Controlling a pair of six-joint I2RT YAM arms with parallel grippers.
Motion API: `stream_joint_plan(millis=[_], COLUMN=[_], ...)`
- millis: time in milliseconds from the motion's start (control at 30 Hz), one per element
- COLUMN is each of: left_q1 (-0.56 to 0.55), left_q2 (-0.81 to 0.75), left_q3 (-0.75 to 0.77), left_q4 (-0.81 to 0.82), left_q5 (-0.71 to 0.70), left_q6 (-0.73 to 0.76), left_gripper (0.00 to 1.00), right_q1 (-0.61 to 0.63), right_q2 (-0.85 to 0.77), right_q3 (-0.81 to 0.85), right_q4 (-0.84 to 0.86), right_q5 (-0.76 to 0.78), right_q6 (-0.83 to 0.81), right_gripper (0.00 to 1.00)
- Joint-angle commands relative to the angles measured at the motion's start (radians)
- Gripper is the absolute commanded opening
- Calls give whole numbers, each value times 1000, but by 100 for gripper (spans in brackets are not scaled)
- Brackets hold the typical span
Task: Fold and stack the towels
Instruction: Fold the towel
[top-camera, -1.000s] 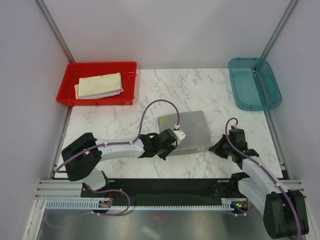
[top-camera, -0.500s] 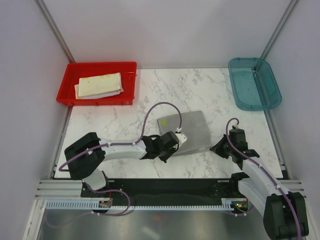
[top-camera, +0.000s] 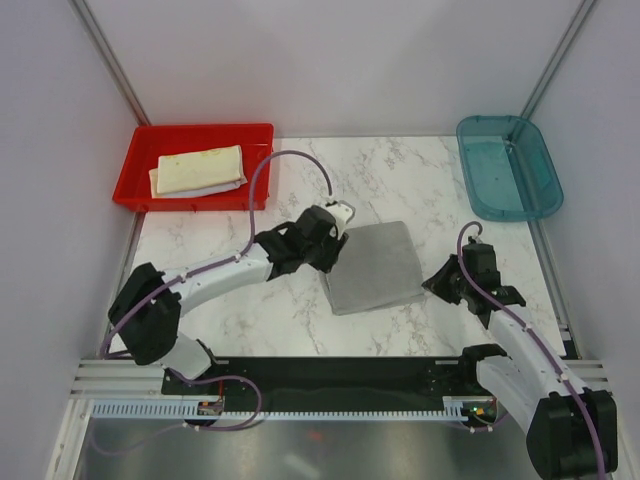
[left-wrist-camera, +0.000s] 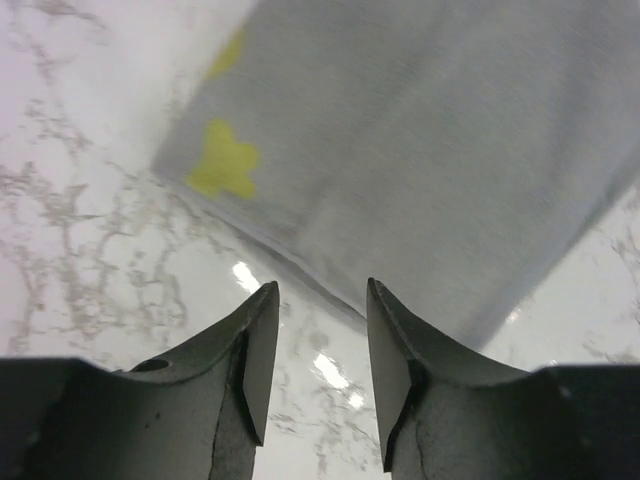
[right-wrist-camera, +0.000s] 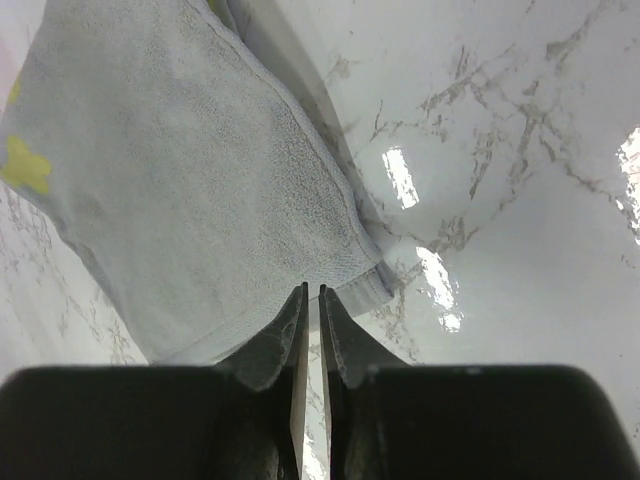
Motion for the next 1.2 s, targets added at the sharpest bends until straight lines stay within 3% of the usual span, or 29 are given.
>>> stream_joint_plan(millis=[0, 200, 467, 667, 800, 933, 1033, 1067, 1100, 1133, 1167], left_q1=[109, 218, 303, 341, 357, 373, 378, 378, 378, 378, 381], left_q2=[100, 251, 414, 457, 489, 511, 518, 517, 515, 503, 495], left_q3=[73, 201, 317, 343, 346, 363, 387, 395, 399, 410, 416], left_q4=[-23, -23, -26, -26, -22, -22, -17, -17, -17, -17, -23], left_q5=[37, 113, 169, 181, 202, 230, 261, 277, 276, 267, 258], left_q6=[-13, 20, 47, 59, 88, 109, 137, 145, 145, 145, 145], left_gripper=[46, 49, 45, 30, 13, 2, 3, 7, 14, 28, 34], right_q1=[2, 2, 2, 0, 3, 4, 5, 4, 5, 2, -1], right_q2=[42, 150, 250, 244, 215, 168, 114, 108, 115, 131, 185], right_q3=[57, 51, -28, -71, -93, -70, -15, 5, 31, 100, 143], right_q4=[-7, 115, 226, 243, 252, 237, 208, 209, 205, 203, 202], right_q5=[7, 2, -11, 8, 13, -62, -86, -96, -91, -90, -112], right_q6=[-14, -15, -12, -9, 14, 34, 15, -17, -37, -63, -137], right_gripper=[15, 17, 16, 21, 23, 32, 42, 45, 47, 51, 52])
